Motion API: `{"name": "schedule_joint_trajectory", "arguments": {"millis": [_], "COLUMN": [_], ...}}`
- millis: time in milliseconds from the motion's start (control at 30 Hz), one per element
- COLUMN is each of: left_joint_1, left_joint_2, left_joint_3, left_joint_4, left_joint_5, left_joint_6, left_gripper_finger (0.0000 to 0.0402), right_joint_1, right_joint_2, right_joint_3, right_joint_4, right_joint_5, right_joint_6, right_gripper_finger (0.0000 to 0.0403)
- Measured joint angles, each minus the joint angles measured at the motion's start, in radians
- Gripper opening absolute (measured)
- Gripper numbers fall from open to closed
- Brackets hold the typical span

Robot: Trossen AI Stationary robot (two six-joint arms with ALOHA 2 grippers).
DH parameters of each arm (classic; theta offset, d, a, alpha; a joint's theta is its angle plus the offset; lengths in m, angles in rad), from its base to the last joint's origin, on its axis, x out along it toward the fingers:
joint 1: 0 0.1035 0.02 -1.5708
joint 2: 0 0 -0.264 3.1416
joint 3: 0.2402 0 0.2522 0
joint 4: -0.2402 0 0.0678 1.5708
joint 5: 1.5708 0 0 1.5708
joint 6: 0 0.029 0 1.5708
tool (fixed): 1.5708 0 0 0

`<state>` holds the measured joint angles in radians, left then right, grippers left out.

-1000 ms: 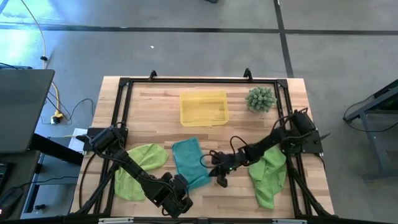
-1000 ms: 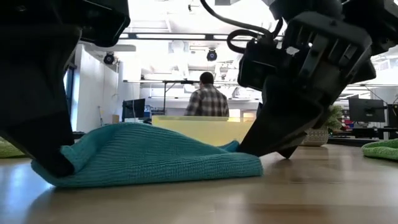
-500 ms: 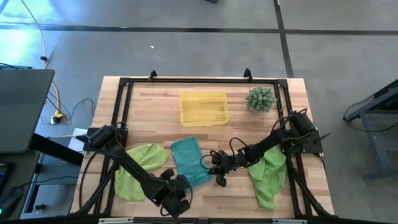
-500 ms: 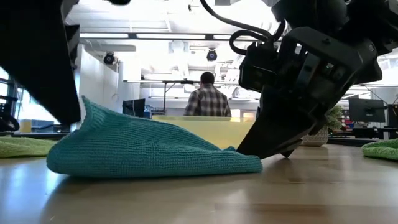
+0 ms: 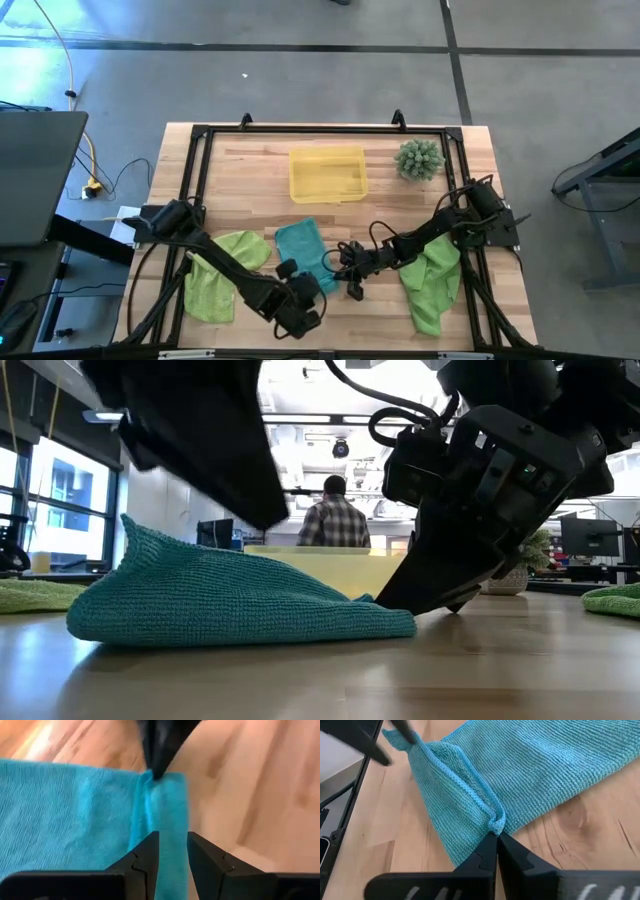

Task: Roll microfiber towels into tight, uniform cylinder then place into a basket
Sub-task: Roll the blue microfiber cloth

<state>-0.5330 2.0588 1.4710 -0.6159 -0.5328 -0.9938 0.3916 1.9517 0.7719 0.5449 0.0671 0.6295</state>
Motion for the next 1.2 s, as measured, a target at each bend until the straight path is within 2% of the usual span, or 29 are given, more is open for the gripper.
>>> {"name": "schedule_joint_trajectory", "arguments": {"millis": [167, 533, 667, 800, 933, 1100, 1200], "left_joint_1": [0.000, -0.021, -0.021, -0.020, -0.020, -0.020, -0.020], "left_joint_2": [0.008, 0.004, 0.004, 0.004, 0.004, 0.004, 0.004], "left_joint_3": [-0.045, -0.125, -0.130, -0.130, -0.132, -0.133, -0.133], "left_joint_4": [-0.007, 0.020, 0.021, 0.020, 0.034, 0.040, 0.041], "left_joint_5": [0.099, 0.133, 0.134, 0.150, 0.152, 0.148, 0.148], "left_joint_6": [-0.046, -0.167, -0.180, -0.181, -0.181, -0.181, -0.181], "left_gripper_finger": [0.0090, 0.0090, 0.0090, 0.0090, 0.0090, 0.0090, 0.0090], "right_joint_1": [0.002, 0.002, 0.002, 0.002, 0.020, 0.082, 0.106], "right_joint_2": [0.000, 0.001, -0.020, -0.095, -0.160, -0.155, -0.134], "right_joint_3": [0.000, -0.001, -0.003, -0.003, -0.003, -0.002, -0.002], "right_joint_4": [-0.001, 0.001, -0.006, -0.018, -0.018, -0.015, -0.012], "right_joint_5": [0.000, -0.011, -0.043, -0.072, -0.087, -0.091, -0.014], "right_joint_6": [-0.001, -0.057, -0.138, -0.249, -0.442, -0.726, -0.809], "right_gripper_finger": [0.0000, 0.0002, 0.0028, 0.0076, 0.0117, 0.0134, 0.0135]}}
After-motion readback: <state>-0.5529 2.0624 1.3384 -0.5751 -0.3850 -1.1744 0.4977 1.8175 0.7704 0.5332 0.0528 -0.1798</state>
